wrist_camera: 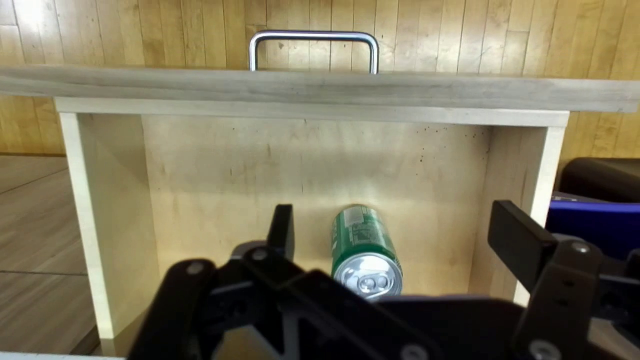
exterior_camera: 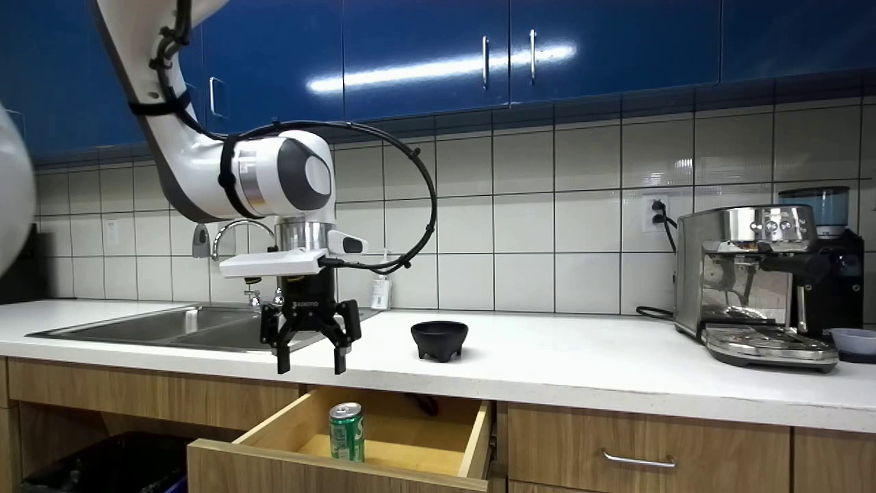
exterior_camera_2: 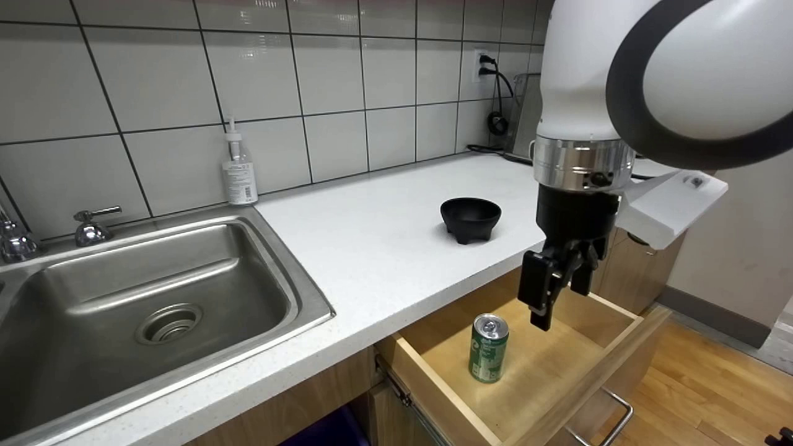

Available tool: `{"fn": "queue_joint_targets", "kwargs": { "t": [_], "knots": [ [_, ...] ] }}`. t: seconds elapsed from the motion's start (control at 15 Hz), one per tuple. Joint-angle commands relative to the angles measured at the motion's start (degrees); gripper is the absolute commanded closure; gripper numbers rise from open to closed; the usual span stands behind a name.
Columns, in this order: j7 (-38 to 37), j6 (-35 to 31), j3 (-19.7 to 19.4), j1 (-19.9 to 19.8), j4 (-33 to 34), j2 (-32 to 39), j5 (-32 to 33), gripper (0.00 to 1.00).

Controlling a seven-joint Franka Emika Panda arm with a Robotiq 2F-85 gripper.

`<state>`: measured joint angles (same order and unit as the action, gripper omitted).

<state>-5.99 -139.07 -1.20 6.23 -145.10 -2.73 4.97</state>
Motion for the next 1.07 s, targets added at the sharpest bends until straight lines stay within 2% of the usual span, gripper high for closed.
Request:
{"fn": "queue_joint_targets", "kwargs": {
  "t": [0.0,0.53,1.0],
  "knots": [
    [-2.51,0.17,2.14,-1.08,-5.24,-4.47,-1.33,0.0],
    [-4.75,-1.44,2.52,-1.32,-9.14,-3.69,-4.53,0.0],
    [-3.26,-1.26,2.45,-1.06,-11.05,-2.52,-6.84,0.0]
  ]
}}
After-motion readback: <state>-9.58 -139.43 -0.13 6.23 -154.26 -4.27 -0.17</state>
